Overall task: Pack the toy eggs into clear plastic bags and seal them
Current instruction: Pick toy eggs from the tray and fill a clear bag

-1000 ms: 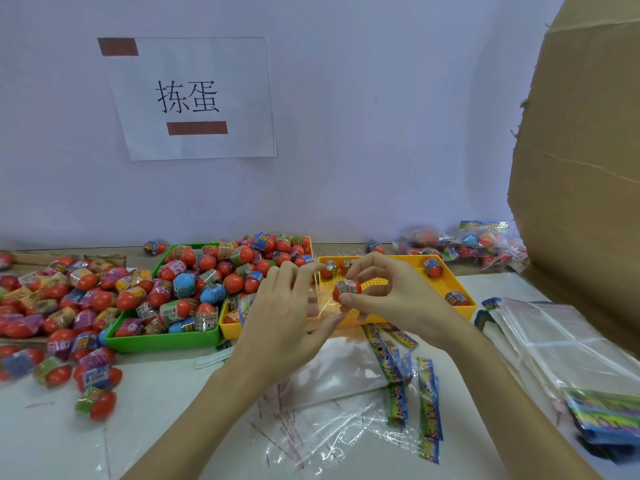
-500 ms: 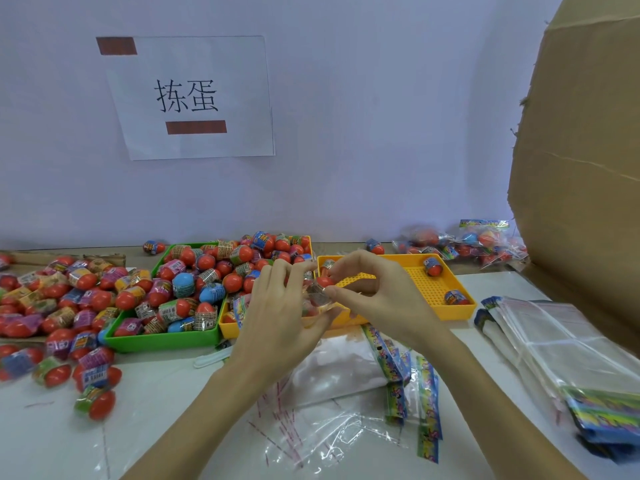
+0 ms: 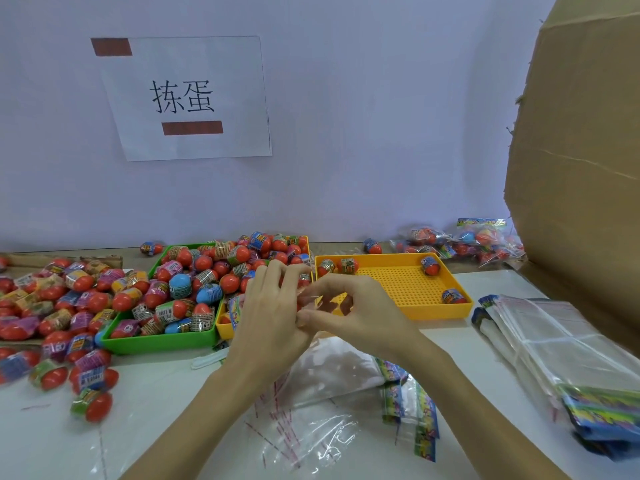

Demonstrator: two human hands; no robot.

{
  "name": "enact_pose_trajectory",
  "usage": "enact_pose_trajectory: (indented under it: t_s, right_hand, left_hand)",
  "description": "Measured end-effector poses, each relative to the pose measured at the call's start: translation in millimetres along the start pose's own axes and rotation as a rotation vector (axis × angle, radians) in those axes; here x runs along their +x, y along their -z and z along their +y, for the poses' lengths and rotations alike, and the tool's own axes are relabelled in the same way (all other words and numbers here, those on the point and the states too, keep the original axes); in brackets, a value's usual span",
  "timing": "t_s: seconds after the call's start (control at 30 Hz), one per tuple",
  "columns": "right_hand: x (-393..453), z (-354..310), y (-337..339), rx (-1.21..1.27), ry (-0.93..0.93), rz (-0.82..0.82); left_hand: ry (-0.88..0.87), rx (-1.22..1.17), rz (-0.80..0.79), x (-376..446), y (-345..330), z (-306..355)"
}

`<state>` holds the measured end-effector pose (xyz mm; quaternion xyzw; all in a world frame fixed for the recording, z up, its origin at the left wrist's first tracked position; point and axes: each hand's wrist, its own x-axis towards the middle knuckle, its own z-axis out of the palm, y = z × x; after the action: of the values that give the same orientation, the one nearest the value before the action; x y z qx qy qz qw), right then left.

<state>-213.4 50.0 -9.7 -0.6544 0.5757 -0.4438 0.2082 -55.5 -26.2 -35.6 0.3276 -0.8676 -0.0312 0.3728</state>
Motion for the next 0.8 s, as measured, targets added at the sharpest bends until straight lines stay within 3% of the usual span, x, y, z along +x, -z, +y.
enact_pose_trajectory:
  t_s: [0.3,0.47,0.63,0.8]
  right_hand:
    - [-0.4,-7.2,-3.1,0.097,-0.035,0.093]
    - [-2.8,-10.0,-3.7,0.106,-0.042,0.037]
    - [-1.4,-12.7,4.4,0.102,-0.040,0.049]
    - [0.2,-5.2,26.3,0.046,-0.042,0.289]
  left_hand:
    - [-0.025,-0.011,-0.007,2.6,5.0,6.1]
    - [0.032,-0.098,-0.084,2.8,7.5,5.3]
    - [0.005,-0.096,-0.059,3.3,7.9,3.6]
    - [-0.007,-0.103,-0.024,4.9,7.4,0.9]
